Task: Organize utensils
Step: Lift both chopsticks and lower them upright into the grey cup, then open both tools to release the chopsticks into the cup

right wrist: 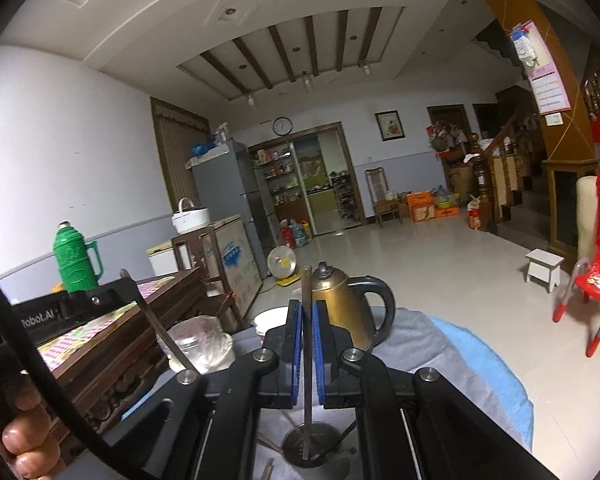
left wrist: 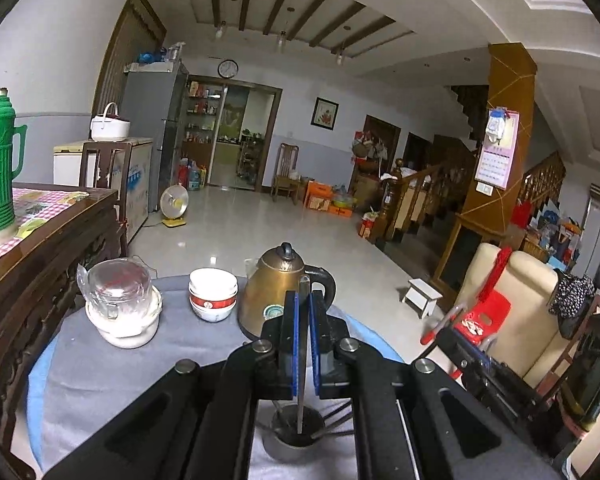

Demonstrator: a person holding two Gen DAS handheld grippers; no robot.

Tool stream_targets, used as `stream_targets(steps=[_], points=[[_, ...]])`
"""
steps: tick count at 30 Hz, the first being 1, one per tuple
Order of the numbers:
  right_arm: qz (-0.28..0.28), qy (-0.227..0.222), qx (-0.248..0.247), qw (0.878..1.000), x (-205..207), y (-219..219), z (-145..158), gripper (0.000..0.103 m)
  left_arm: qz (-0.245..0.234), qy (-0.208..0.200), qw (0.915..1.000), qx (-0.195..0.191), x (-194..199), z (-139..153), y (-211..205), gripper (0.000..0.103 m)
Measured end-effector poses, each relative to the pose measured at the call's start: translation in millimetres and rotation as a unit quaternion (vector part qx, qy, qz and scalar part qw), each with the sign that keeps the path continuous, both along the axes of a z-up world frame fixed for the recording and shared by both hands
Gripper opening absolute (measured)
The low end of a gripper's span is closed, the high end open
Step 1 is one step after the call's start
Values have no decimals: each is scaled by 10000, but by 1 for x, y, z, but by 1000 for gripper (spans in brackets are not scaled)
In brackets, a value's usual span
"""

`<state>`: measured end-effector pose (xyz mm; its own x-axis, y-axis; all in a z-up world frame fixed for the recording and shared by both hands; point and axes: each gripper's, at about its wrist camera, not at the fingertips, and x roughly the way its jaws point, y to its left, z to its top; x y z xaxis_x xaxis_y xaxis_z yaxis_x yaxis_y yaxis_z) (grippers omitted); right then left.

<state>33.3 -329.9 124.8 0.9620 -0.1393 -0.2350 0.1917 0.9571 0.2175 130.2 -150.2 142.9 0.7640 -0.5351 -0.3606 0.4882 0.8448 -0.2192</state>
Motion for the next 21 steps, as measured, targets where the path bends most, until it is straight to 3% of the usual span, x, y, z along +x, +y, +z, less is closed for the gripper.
stream_targets(steps=[15, 21], points=[[-10, 347, 194, 9992, 7, -10, -29, 6, 95, 403, 9991, -8, 12, -56, -13, 5], [22, 385, 188, 9991, 3, -7, -32, 6, 97, 466, 9985, 278, 0, -70, -13, 5]])
